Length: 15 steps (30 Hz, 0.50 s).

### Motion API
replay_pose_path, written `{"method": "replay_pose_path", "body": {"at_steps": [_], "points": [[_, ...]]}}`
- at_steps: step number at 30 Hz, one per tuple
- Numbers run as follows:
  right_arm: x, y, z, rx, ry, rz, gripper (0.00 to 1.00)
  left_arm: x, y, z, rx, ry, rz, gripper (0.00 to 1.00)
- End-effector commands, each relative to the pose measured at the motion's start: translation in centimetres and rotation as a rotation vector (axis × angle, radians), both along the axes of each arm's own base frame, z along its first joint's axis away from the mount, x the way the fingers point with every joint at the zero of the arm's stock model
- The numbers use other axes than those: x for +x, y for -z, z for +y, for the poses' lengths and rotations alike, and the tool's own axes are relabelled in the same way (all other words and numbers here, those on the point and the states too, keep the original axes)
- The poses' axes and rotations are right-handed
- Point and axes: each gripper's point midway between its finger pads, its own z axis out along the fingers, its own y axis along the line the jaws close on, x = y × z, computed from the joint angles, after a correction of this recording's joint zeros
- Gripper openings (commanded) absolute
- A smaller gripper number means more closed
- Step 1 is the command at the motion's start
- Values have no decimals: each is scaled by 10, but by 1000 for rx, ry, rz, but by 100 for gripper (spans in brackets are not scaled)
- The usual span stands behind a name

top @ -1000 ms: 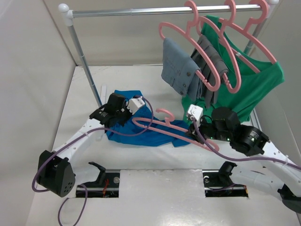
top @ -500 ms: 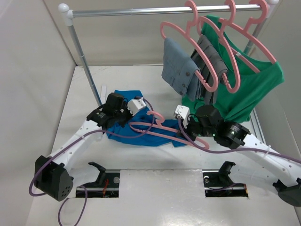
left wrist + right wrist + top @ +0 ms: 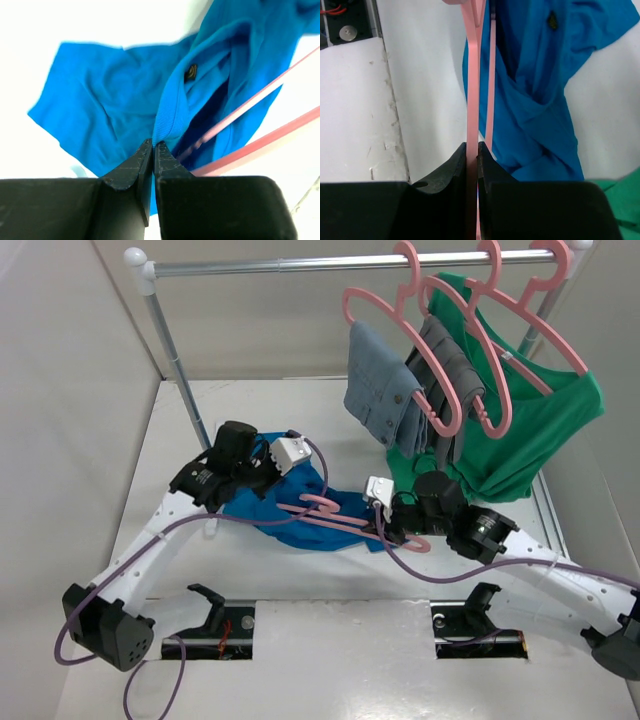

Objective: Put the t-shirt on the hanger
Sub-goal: Place tshirt on hanger

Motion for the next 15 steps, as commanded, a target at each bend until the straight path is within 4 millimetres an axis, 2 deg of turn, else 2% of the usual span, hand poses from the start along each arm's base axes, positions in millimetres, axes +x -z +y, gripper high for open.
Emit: {"method": "replay_pose_path", "body": {"at_steps": [1,2,4,8,9,11,12,13,14,15], "points": [[3,-35,26,156,-107,-127,0,-17,-54,-19,-117,142,-85,0],[8,-33,25,157,-99,-142,0,-24,-51,-20,-122,160,-57,0],[17,-31,31,171,-94,-153,0,-34,-65,-26,-146,219,-81,0],[42,-40,32,214,-34,-180,0,-63,-72,-37,-202,330,-33,0],[47,-42,30,223,-8,-183,0,-66,-74,-37,-205,338,-21,0],[61,-35,25,224,41,-171,0,-70,-77,-38,-209,350,-31,0],[63,-38,25,236,54,-175,0,-73,-77,-40,-214,353,-21,0],[67,-33,24,231,63,-172,0,-74,-77,-40,-222,342,-8,0],[69,-33,26,243,63,-185,0,-73,-83,-41,-239,337,-28,3],[71,-38,28,260,62,-203,0,-74,-81,-44,-245,339,-19,7]]}}
